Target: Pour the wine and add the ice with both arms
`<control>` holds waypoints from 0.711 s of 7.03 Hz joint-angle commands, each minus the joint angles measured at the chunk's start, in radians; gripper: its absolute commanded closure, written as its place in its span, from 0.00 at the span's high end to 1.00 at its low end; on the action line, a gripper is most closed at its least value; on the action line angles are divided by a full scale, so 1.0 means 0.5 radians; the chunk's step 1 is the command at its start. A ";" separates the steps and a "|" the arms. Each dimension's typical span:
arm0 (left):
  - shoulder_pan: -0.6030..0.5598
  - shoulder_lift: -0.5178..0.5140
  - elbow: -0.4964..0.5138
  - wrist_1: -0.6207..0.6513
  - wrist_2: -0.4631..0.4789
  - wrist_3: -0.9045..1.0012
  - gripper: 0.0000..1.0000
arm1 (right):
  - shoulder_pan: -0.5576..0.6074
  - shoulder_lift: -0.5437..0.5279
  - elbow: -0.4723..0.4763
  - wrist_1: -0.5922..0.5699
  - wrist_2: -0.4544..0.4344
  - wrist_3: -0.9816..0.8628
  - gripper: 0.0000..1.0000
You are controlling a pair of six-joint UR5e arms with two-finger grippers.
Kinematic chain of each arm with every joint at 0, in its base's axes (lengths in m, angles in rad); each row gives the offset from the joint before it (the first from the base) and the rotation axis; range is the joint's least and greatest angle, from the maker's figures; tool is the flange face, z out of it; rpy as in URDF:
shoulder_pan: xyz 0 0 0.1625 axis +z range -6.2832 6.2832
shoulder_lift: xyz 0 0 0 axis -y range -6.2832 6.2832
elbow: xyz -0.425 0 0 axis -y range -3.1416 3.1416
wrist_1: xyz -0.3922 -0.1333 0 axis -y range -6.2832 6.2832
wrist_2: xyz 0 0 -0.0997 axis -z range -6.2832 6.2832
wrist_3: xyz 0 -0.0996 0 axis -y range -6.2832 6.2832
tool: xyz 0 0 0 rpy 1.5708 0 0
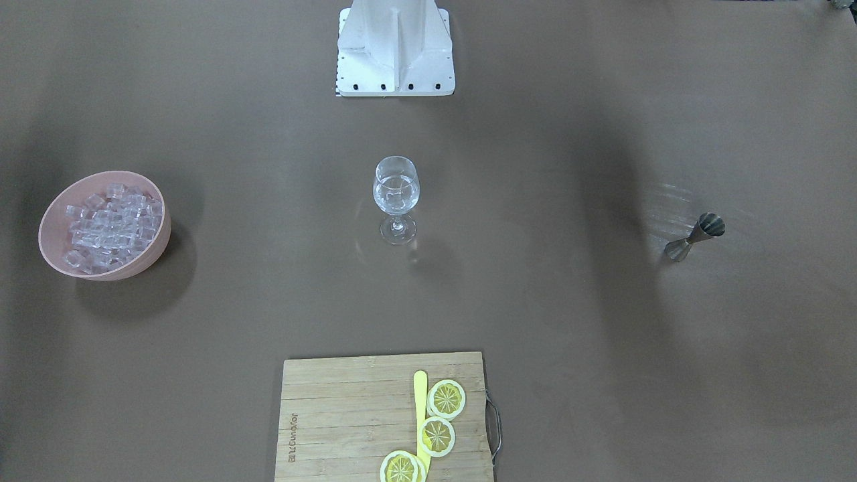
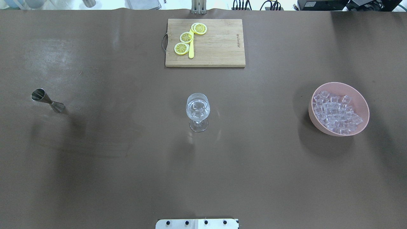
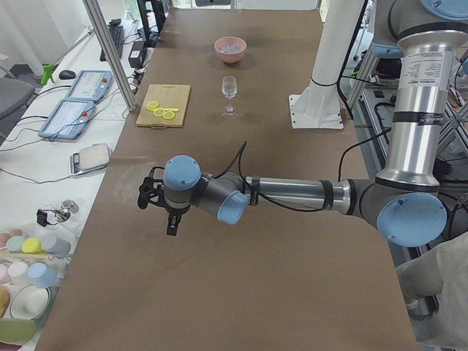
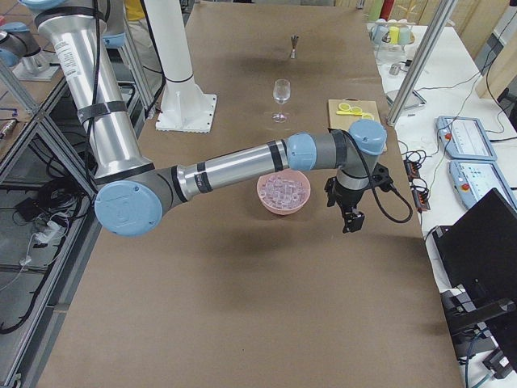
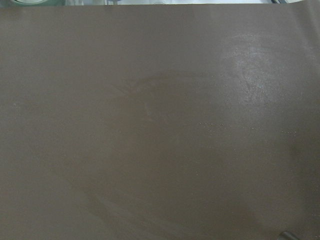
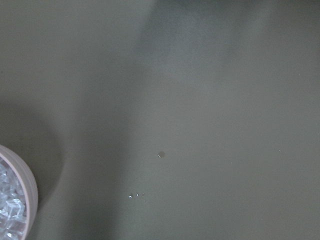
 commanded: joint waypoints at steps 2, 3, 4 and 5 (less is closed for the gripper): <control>-0.007 0.111 -0.047 0.121 0.055 0.142 0.98 | 0.081 -0.058 -0.073 0.021 -0.015 0.001 1.00; -0.004 0.126 -0.035 0.125 0.052 0.143 0.98 | 0.081 -0.058 -0.170 0.073 -0.016 0.010 1.00; 0.002 0.184 0.035 0.119 0.052 0.149 0.98 | 0.081 -0.134 -0.208 0.237 -0.016 0.010 1.00; 0.002 0.178 -0.010 0.116 0.028 0.149 0.98 | 0.081 -0.195 -0.245 0.367 -0.016 0.013 1.00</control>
